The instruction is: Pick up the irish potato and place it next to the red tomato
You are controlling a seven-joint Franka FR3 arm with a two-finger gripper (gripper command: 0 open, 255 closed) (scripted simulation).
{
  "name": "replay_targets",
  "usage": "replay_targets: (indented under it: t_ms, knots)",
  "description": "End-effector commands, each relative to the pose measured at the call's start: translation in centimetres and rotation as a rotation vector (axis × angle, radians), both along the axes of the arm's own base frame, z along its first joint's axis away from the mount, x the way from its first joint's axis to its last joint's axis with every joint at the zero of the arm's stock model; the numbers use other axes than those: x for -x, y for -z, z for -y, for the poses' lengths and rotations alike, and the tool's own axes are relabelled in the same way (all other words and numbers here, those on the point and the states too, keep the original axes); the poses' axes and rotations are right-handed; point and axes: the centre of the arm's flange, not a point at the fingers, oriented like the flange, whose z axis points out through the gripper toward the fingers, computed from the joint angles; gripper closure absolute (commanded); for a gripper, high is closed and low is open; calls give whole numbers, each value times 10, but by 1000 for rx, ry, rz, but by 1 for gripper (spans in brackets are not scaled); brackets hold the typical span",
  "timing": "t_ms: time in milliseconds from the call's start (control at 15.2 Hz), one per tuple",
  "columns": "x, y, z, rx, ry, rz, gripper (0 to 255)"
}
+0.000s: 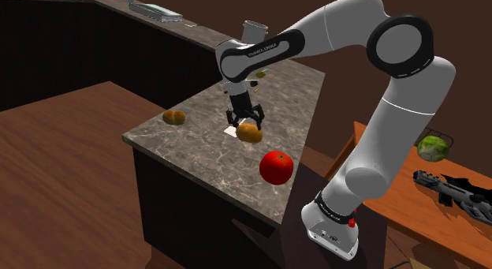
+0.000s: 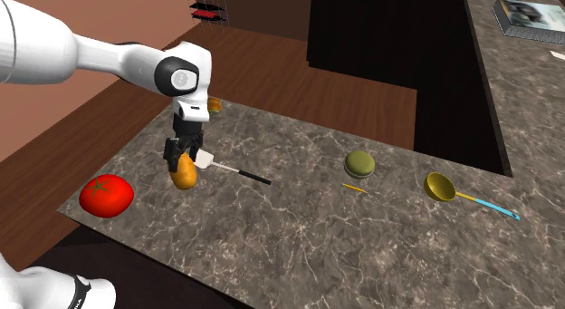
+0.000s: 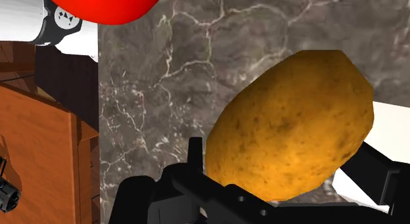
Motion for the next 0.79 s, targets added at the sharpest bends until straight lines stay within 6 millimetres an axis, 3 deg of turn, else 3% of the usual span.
replay_targets:
  t_ms: [0, 198, 726]
  knots:
    - [-7, -11, -1, 0, 0, 0, 0]
    - [-27, -42, -4, 0, 0, 0, 0]
    - [-27, -42, -4, 0, 0, 0, 0]
